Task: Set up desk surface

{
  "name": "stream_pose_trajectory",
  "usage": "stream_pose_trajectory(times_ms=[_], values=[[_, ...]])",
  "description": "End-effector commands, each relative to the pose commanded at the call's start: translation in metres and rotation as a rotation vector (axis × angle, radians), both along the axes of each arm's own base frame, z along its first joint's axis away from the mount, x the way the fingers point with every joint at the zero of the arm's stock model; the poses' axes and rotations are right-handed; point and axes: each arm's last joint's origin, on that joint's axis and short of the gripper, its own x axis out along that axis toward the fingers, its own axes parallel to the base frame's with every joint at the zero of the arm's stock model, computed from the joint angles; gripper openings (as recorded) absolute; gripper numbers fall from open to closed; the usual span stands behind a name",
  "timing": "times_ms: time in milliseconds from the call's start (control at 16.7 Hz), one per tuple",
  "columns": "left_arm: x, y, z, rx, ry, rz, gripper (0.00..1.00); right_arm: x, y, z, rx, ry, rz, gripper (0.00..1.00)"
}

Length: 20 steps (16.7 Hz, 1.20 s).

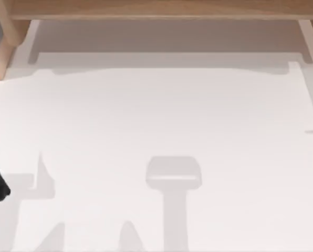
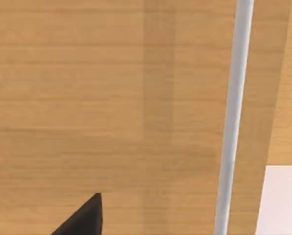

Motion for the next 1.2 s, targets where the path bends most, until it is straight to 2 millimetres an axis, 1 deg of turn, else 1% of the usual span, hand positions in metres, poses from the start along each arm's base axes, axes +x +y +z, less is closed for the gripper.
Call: stream_pose_trajectory(times_ms=[240,540,780,1200], values=[[0.000,0.000,0.000,0.000,0.000,0.000,1.00,0.001,-0.001,0.001,-0.001,-0.002,-0.004,1.00],[0.000,0.000,0.000,0.000,0.000,0.000,1.00,0.023,0.000,0.000,0.000,0.000,0.000,1.00],[0.000,0.000,0.000,0.000,0.000,0.000,1.00,0.025,0.000,0.000,0.000,0.000,0.000,1.00],[0.000,0.000,0.000,0.000,0.000,0.000,1.00,0.025,0.000,0.000,0.000,0.000,0.000,0.47]])
